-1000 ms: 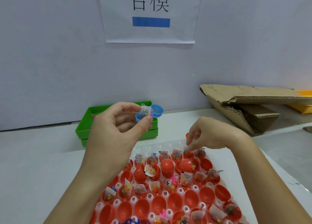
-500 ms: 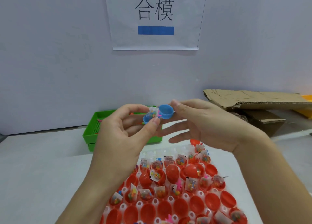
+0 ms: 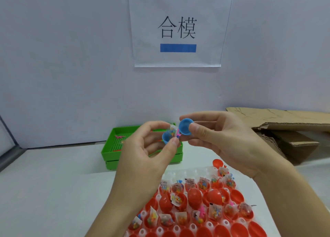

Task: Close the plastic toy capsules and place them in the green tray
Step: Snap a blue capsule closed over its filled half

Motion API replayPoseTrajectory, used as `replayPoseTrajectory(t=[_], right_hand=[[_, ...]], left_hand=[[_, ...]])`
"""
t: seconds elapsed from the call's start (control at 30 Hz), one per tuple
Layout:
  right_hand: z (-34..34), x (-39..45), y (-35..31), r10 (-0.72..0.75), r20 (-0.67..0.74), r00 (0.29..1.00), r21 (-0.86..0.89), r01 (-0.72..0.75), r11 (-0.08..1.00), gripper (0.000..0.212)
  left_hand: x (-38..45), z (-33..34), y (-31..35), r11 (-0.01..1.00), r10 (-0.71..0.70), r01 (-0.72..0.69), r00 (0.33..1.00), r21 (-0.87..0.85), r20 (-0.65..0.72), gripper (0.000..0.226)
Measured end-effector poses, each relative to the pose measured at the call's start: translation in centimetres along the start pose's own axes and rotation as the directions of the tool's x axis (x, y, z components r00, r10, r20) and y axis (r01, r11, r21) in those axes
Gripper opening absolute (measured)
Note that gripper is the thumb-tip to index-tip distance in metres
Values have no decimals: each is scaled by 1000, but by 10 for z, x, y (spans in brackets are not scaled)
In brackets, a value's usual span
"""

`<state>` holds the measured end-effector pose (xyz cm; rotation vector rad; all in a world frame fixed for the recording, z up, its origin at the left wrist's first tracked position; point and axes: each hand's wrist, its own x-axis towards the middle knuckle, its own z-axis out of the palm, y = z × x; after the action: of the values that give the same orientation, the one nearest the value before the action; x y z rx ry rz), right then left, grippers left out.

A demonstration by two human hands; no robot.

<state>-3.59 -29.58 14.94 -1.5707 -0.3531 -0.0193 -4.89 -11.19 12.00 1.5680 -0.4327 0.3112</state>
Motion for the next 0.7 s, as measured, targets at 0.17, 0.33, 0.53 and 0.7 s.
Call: replayPoseTrajectory(t=[0.17, 0.33, 0.53, 0.7], right_hand=[[1, 0, 0, -23, -2, 1000, 37, 23, 999, 47], [3, -2, -3, -51, 46, 998, -1, 51, 999, 39], [5, -3, -6, -63, 53, 997, -17, 63, 998, 38], [7, -2, -8, -77, 23, 997, -25, 78, 997, 41]], left_hand=[[1, -1, 2, 1000, 0, 0, 1000, -14, 7, 36], [1, 0, 3, 1000, 2, -2, 1000, 1, -31, 34], [1, 0, 4, 1000, -4, 4, 999, -4, -32, 21], [1, 0, 7, 995, -32, 30, 999, -100, -17, 15]])
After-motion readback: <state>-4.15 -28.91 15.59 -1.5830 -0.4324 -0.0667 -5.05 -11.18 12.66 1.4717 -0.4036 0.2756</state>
